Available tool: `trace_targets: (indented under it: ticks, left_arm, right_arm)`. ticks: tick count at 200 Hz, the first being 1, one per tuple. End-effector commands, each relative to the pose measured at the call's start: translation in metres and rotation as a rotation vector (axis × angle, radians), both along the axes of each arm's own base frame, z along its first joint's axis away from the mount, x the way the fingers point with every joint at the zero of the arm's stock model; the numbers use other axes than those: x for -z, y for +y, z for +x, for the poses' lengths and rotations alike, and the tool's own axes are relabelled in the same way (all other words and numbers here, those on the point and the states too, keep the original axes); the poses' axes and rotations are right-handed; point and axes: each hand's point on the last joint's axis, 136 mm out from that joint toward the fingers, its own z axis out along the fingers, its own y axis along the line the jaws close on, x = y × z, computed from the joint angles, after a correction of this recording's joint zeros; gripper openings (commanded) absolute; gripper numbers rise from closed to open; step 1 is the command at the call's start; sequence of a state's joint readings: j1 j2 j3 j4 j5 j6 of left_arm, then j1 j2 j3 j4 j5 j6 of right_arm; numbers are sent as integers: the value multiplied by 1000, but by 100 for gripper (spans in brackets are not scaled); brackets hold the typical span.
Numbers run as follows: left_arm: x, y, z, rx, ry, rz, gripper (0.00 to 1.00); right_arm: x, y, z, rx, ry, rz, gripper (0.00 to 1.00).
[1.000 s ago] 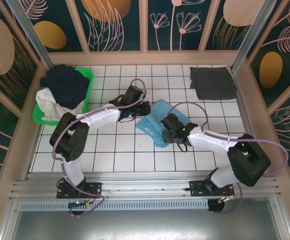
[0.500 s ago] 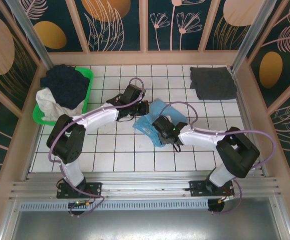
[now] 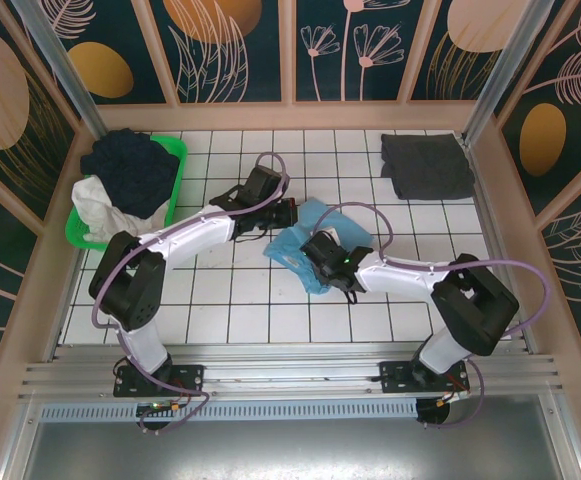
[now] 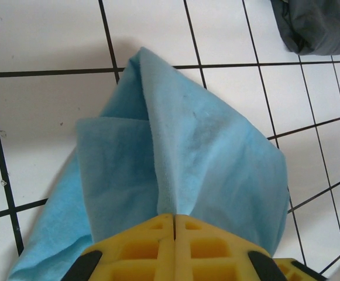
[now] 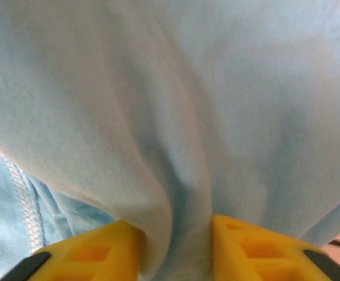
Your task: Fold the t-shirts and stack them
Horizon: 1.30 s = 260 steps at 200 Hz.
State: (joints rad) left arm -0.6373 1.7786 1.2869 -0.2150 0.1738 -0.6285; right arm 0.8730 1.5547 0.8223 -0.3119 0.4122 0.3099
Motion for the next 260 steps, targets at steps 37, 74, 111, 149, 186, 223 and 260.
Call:
trace_targets:
  ticks: [37, 74, 111, 149, 186, 223, 260]
  left_arm:
    - [-8, 24, 2, -42, -20, 28, 0]
    - [-2, 41, -10, -68, -21, 55, 0]
    - [32, 66, -22, -111, 21, 112, 0]
    - [70, 88, -37, -147, 88, 140, 0]
    - [82, 104, -45, -185, 101, 174, 0]
    - [84, 113, -48, -211, 100, 184, 0]
    - [97, 126, -53, -242, 122, 201, 0]
  right_arm:
    - [-24, 5, 0, -53, -37, -5, 3]
    - [-48, 28, -10, -132, -55, 63, 1]
    - [-13, 45, -26, -212, 26, 107, 1]
    - [3, 70, -41, -308, 70, 146, 2]
    - [9, 79, -53, -376, 92, 164, 7]
    - [-17, 92, -61, -430, 64, 207, 6]
    - [-15, 113, -94, -577, 121, 322, 26]
